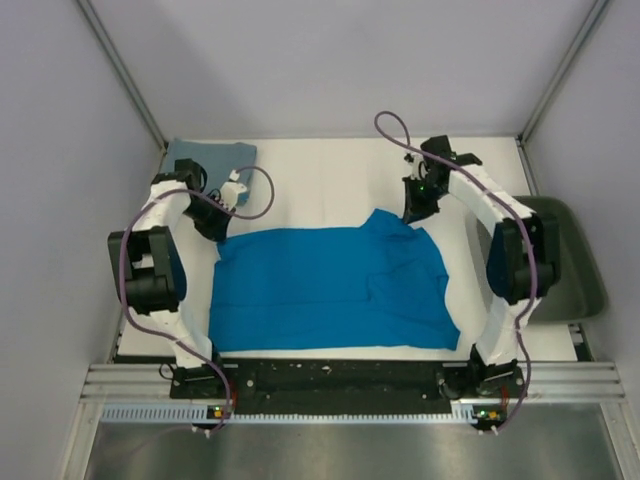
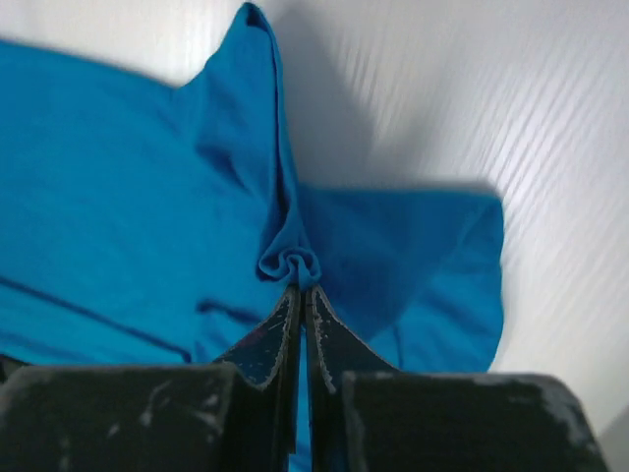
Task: Fold and stack the t-shirts
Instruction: Fold the other side of the tshirt into a rectangle
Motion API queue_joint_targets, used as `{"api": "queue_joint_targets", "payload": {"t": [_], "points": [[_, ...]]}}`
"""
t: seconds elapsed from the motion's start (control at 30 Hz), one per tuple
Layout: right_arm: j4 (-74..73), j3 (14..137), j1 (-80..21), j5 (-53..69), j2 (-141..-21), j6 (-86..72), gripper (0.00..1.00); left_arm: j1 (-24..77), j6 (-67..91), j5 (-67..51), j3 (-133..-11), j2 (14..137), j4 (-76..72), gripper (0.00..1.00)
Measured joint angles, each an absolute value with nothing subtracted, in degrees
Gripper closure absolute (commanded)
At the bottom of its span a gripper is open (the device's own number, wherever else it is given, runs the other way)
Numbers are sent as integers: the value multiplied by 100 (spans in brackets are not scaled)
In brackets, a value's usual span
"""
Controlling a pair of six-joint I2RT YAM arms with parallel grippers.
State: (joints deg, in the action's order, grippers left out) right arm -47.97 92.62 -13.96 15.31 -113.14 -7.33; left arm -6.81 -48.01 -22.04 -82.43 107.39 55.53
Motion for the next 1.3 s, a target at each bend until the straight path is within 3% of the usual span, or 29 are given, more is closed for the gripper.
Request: {"api": "queue_joint_targets", "payload": {"t": [0.27,0.47,0.67,1.2,1.23,1.3], "points": [[-4847,6287,-1481,1767,-7787,-1459,100,-676,-5557,-1553,-6888,9404,5496,100],[-5299,4866,-1551,1726,-6466,-2040,100,-674,-6069,-1181,-6134,8860,5559,100],[-5218,4115,-1564,1739,-5835,-2451,100,-674,-6257,-928,-5784,8659,5535,100],[-5339,4080,-1566,1090,-6025,-2753,100,-674,-6390,-884,-5452,8315,5638,100],[-5349,4080,-1566,1061,-6053,-2759,99,-674,-6403,-862,-5400,8315,5640,91],[-5369,4080,-1590,1031,-6106,-2781,81,-674,-6445,-805,-5321,8315,5664,73]]}}
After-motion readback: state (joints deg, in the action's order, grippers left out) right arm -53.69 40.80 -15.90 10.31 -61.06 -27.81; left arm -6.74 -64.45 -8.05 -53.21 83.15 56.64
